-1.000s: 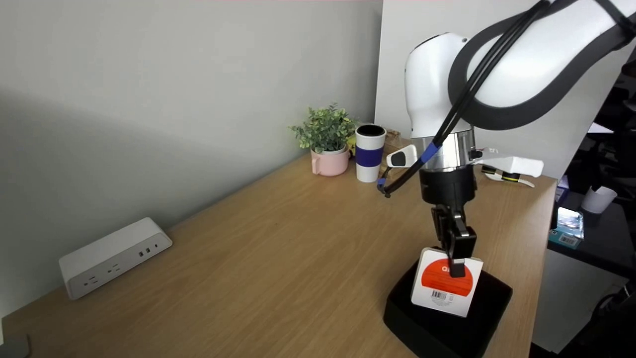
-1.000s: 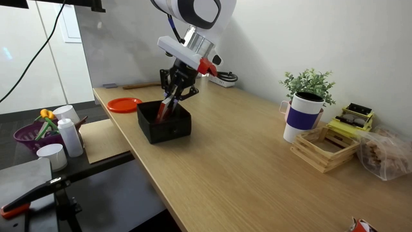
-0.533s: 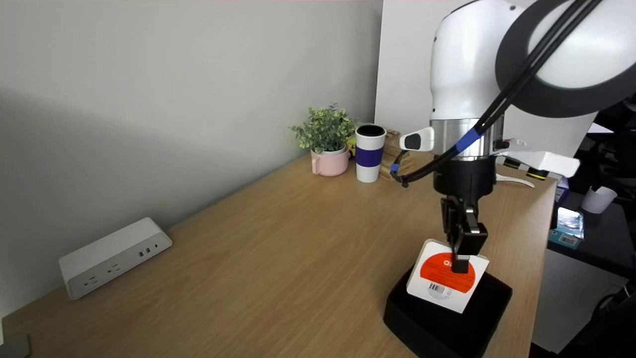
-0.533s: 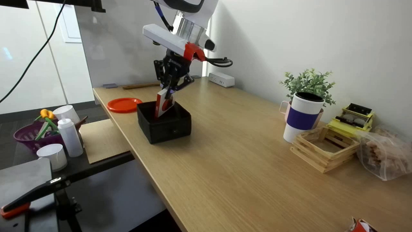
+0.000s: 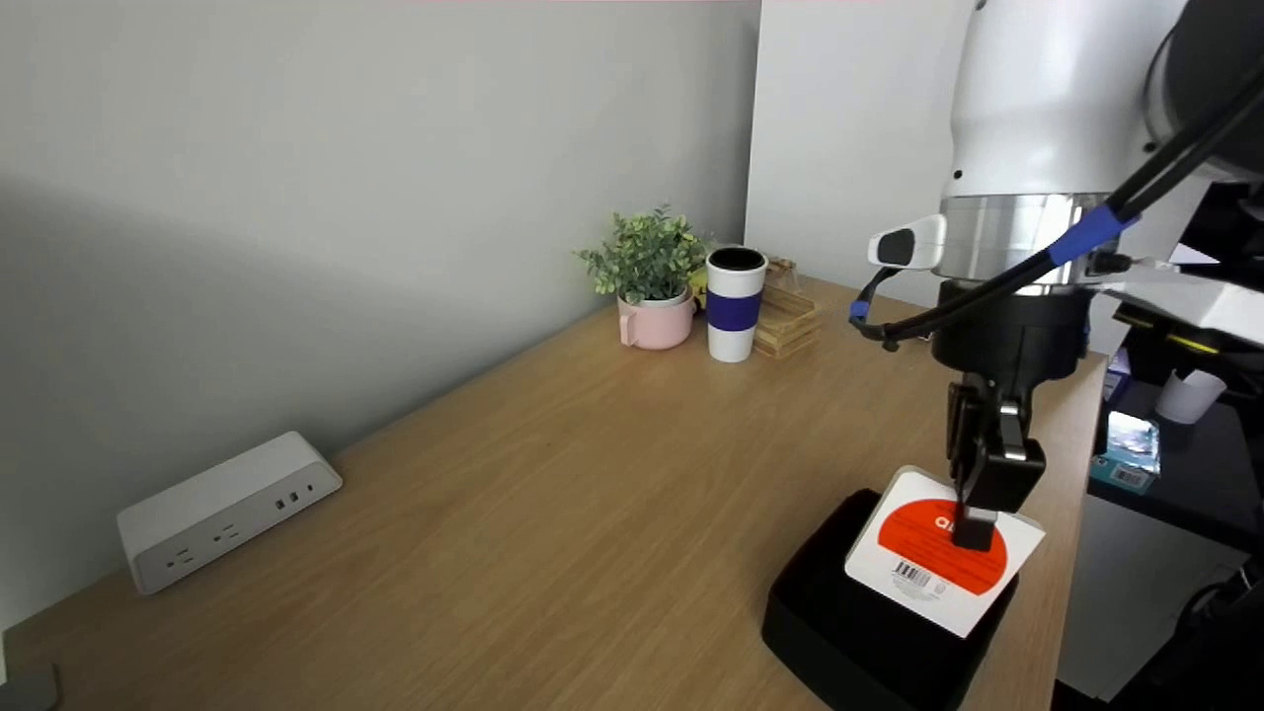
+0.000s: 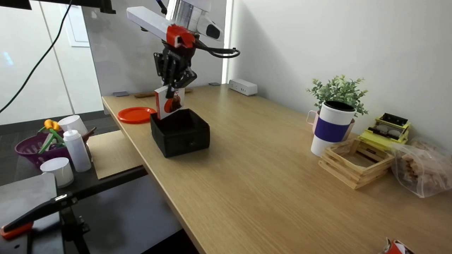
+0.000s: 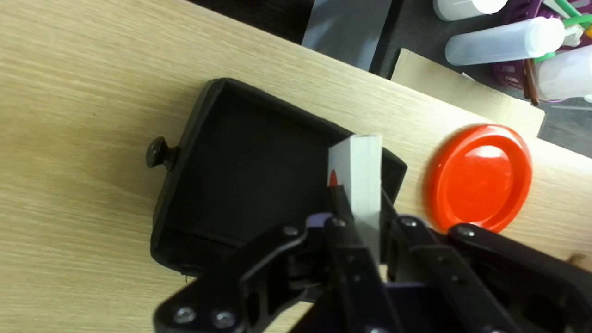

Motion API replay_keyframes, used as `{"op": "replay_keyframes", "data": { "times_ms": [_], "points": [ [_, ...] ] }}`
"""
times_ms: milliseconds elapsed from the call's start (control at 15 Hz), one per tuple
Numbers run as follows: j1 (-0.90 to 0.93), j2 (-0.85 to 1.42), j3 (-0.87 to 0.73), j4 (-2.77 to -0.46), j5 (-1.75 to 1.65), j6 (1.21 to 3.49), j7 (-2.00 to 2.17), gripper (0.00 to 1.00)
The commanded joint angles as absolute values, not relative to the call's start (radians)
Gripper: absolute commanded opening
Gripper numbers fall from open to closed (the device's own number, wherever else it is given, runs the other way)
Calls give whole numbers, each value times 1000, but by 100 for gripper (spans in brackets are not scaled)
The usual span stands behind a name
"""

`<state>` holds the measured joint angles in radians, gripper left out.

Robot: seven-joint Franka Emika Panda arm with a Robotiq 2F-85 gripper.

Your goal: Put the alphabet booklet on the table

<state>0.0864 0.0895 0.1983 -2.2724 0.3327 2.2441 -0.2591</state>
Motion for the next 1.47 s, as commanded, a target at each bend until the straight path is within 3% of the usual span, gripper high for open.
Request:
{"op": "replay_keyframes", "data": {
  "times_ms": [0,67,133,533,600,1400],
  "points": [
    [103,2,187,-2349,402,2259,-224,4],
    [106,-5,186,-2356,410,2258,-230,4],
    [107,39,181,-2310,378,2242,-235,14],
    [111,18,179,-2331,388,2242,-233,14],
    [111,18,179,-2331,388,2242,-233,4],
    [106,-85,161,-2399,239,2352,200,4]
  ]
}}
